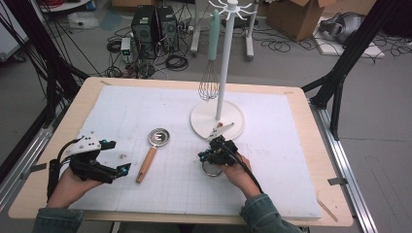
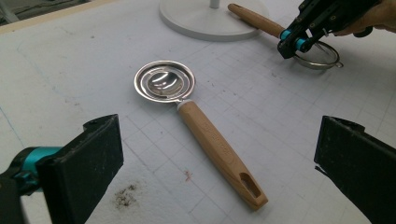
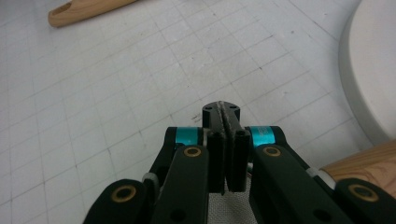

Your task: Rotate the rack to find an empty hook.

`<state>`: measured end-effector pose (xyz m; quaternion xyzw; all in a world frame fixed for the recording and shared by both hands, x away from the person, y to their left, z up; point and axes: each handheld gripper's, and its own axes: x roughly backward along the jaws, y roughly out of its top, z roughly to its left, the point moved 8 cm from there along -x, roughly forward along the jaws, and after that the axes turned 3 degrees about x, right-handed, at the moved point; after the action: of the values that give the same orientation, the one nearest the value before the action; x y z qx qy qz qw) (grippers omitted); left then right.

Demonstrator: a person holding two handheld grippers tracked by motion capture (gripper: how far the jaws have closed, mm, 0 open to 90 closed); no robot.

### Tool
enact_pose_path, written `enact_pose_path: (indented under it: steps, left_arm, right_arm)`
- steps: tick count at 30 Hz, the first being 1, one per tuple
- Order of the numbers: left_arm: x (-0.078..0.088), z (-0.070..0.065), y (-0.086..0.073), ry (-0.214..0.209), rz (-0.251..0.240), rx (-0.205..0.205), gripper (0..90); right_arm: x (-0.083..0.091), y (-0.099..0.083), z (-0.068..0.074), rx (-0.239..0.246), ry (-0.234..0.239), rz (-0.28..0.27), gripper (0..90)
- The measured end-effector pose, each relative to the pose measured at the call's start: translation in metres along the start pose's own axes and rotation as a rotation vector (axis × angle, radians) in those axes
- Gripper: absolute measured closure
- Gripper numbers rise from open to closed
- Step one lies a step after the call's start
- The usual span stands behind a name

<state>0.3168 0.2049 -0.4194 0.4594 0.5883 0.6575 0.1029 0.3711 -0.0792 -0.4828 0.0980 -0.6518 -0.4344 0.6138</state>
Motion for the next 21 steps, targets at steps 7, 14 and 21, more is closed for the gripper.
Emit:
enact_pose_path:
  steps: [7, 14, 21]
  left_arm:
    - [0.0, 0.0, 0.0, 0.0, 0.005, -0.007, 1.8]
    - [-0.001, -0.001, -0.001, -0.004, 0.008, -0.007, 1.8]
    - [-0.001, -0.001, 0.0, -0.003, 0.005, -0.006, 1.8]
  right_arm:
    - [0.003, -0.002, 0.002, 0.002, 0.004, 0.013, 89.3]
    - [0.007, -0.006, 0.004, -0.004, 0.012, 0.008, 89.3]
    - [0.011, -0.011, 0.006, -0.007, 0.014, 0.017, 89.3]
